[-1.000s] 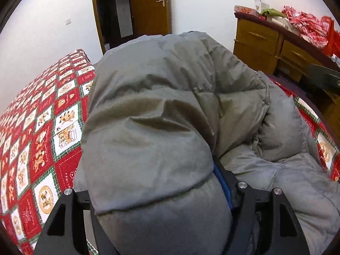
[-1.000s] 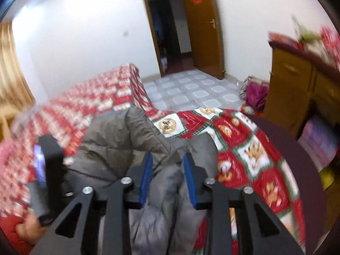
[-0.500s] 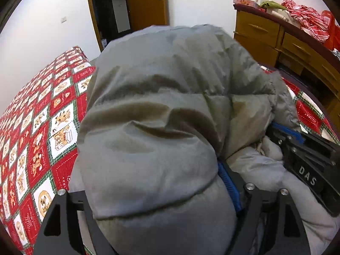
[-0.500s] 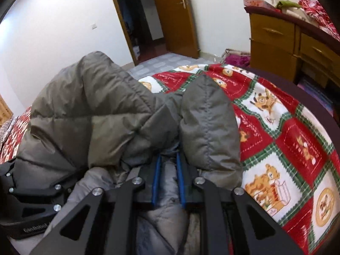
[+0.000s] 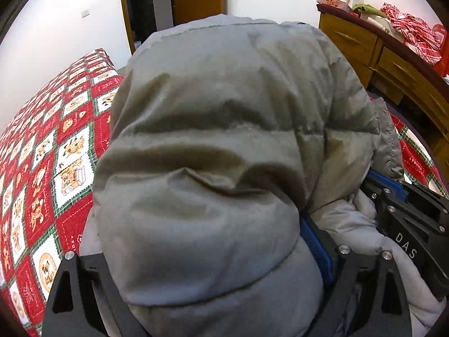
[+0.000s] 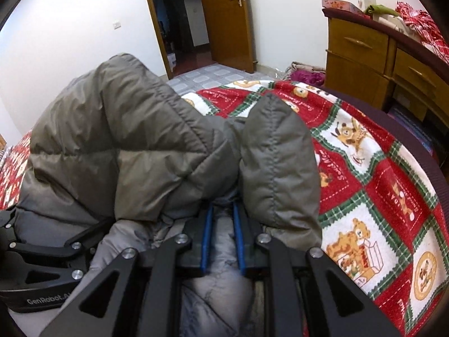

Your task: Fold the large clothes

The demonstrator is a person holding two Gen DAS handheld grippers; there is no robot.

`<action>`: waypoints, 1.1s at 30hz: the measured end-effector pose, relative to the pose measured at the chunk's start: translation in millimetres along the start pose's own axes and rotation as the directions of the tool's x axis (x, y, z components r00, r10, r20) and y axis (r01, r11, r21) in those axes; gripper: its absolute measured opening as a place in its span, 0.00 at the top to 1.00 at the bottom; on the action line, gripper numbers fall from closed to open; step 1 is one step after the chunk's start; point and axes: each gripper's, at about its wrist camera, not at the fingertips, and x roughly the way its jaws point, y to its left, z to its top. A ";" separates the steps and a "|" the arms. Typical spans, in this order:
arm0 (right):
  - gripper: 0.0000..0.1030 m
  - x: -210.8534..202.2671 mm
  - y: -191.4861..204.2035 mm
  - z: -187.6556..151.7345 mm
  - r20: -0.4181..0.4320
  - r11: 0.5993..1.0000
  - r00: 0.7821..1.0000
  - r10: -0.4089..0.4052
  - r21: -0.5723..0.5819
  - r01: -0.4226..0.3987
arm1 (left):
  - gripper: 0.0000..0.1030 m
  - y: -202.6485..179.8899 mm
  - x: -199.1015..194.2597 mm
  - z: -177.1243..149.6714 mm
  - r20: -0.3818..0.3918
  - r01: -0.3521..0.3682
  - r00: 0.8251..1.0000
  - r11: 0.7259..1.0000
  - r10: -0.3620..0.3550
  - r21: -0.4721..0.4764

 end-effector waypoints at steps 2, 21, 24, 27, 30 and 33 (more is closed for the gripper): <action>0.82 -3.1 4.7 -0.8 0.004 0.999 1.000 -0.022 -0.029 0.022 | 0.09 -0.5 -2.1 -1.7 -0.005 0.005 1.000 1.000 -0.005 -0.003; 0.81 -71.2 10.5 -66.4 -0.016 0.991 0.993 0.117 0.067 -0.116 | 0.08 -2.5 -18.2 -3.7 -0.032 -0.015 0.999 1.000 0.015 -0.006; 0.82 -62.8 4.3 -71.1 -0.034 0.981 0.986 0.160 0.113 -0.155 | 0.07 -8.1 -17.3 -5.3 -0.020 -0.042 0.999 0.999 0.042 0.008; 0.82 -61.9 3.7 -67.4 -0.045 0.984 0.987 0.157 0.095 -0.152 | 0.06 -14.1 -20.7 -7.9 -0.013 -0.053 0.999 0.998 0.053 0.016; 0.82 -71.1 10.5 -51.6 -0.092 0.991 0.987 0.132 -0.003 -0.133 | 0.07 -4.4 -27.4 -3.6 -0.035 0.002 0.999 1.000 -0.001 0.021; 0.82 -102.4 4.6 -19.2 -0.023 0.986 0.986 0.166 -0.031 -0.166 | 0.07 5.8 -43.9 7.3 -0.036 0.050 0.998 0.998 -0.049 0.030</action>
